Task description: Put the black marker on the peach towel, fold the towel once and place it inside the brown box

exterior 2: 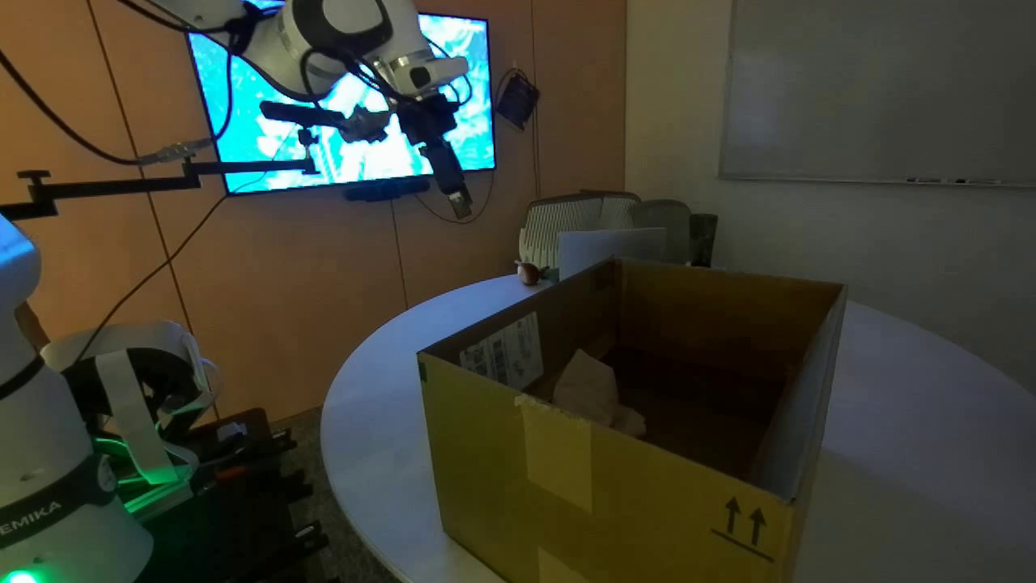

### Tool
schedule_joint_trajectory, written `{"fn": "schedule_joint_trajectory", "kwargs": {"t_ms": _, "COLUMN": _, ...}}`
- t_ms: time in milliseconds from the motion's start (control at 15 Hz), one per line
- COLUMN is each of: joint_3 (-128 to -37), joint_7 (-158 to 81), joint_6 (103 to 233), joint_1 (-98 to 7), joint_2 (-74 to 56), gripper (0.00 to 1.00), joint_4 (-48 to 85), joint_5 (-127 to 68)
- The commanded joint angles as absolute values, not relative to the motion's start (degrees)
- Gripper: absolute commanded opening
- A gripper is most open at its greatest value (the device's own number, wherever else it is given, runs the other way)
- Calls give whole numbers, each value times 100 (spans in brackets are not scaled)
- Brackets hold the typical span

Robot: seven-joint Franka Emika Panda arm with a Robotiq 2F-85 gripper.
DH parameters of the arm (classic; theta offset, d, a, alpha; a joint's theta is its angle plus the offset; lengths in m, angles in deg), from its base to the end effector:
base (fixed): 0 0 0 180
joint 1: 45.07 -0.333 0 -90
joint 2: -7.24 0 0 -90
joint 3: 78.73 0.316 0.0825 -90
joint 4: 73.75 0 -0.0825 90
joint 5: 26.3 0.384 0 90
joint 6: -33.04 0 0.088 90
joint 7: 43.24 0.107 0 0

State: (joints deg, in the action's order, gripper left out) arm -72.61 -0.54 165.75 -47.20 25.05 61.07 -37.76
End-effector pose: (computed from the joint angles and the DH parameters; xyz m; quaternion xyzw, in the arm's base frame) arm 0.4708 0.0668 0.4786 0.9571 -0.2372 0.1631 0.0311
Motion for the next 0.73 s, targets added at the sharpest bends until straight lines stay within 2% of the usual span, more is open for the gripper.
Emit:
{"fn": "schedule_joint_trajectory", "kwargs": {"t_ms": 0, "joint_3": -6958, "joint_7": -403, "joint_6": 14935, "joint_1": -4787, "joint_2": 3023, "gripper": 100, "joint_4": 5799, "joint_5": -3514}}
{"fn": "schedule_joint_trajectory", "kwargs": {"t_ms": 267, "joint_3": -6908, "joint_7": -803, "joint_6": 13940, "joint_1": -4915, "joint_2": 3473, "gripper": 100, "joint_4": 5612, "joint_5": -3292}}
{"fn": "schedule_joint_trajectory", "kwargs": {"t_ms": 667, "joint_3": -6839, "joint_7": -970, "joint_6": 13990, "joint_1": -4758, "joint_2": 3686, "gripper": 100, "joint_4": 5706, "joint_5": -3268}}
